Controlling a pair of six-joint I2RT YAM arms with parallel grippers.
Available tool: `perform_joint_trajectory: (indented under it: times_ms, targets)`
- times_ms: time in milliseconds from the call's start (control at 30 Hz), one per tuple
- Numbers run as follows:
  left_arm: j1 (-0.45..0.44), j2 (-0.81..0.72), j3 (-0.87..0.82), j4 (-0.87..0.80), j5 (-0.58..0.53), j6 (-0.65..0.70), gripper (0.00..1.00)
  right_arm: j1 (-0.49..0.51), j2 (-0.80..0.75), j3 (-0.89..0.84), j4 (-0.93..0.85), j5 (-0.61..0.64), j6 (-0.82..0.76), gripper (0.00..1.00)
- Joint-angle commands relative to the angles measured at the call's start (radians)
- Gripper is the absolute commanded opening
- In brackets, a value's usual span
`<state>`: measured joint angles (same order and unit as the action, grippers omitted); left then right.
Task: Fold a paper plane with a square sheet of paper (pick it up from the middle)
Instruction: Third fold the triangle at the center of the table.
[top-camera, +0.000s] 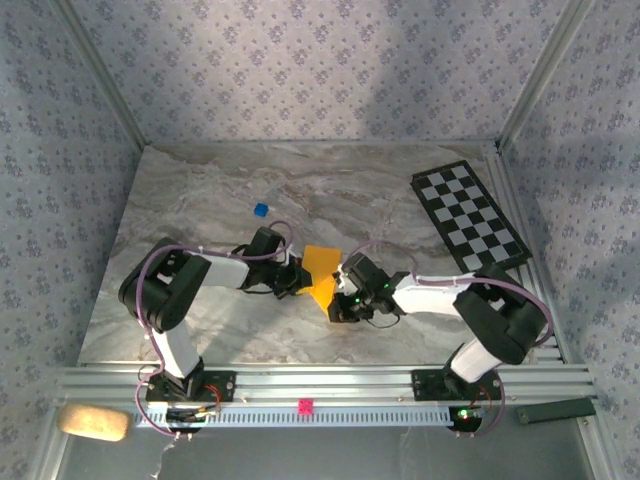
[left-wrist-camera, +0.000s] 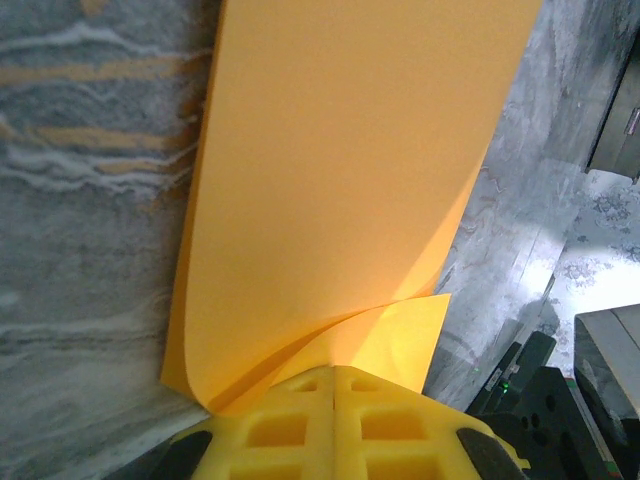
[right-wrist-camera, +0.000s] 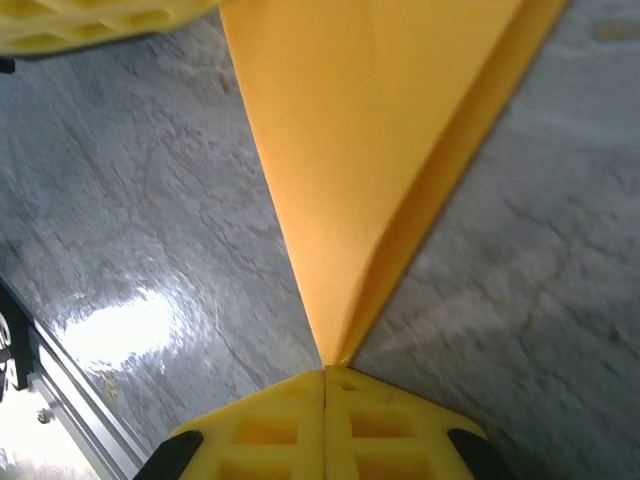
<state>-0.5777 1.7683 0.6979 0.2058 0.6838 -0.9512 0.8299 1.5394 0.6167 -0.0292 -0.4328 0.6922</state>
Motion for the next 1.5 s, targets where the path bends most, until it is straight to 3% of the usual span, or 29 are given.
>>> perform_joint_trajectory:
  times_ms: [0, 167, 500, 833, 1000, 1267, 1467]
  targets:
    - [-0.017, 0.079, -0.012, -0.021, -0.112, 0.006, 0.00, -0.004, -0.064, -0.014, -0.083, 0.019, 0.007, 0.07]
    - [-0.020, 0.063, -0.037, 0.016, -0.122, -0.040, 0.00, -0.022, -0.148, 0.036, -0.067, 0.021, 0.009, 0.08]
    - [-0.027, 0.009, -0.100, 0.090, -0.188, -0.148, 0.00, -0.056, 0.068, 0.172, 0.023, -0.039, 0.075, 0.09]
    - [-0.030, 0.011, -0.094, 0.093, -0.181, -0.139, 0.00, -0.081, 0.193, 0.195, 0.032, -0.037, 0.082, 0.08]
    - [-0.030, -0.009, -0.080, 0.094, -0.170, -0.106, 0.00, -0.092, 0.202, 0.139, 0.028, -0.037, 0.079, 0.06]
    - [-0.030, -0.092, 0.005, 0.001, -0.160, -0.022, 0.10, -0.112, 0.197, 0.117, 0.007, -0.047, 0.047, 0.05]
    - [-0.037, -0.084, 0.009, -0.010, -0.128, -0.021, 0.08, -0.117, 0.200, 0.123, 0.002, -0.047, 0.038, 0.05]
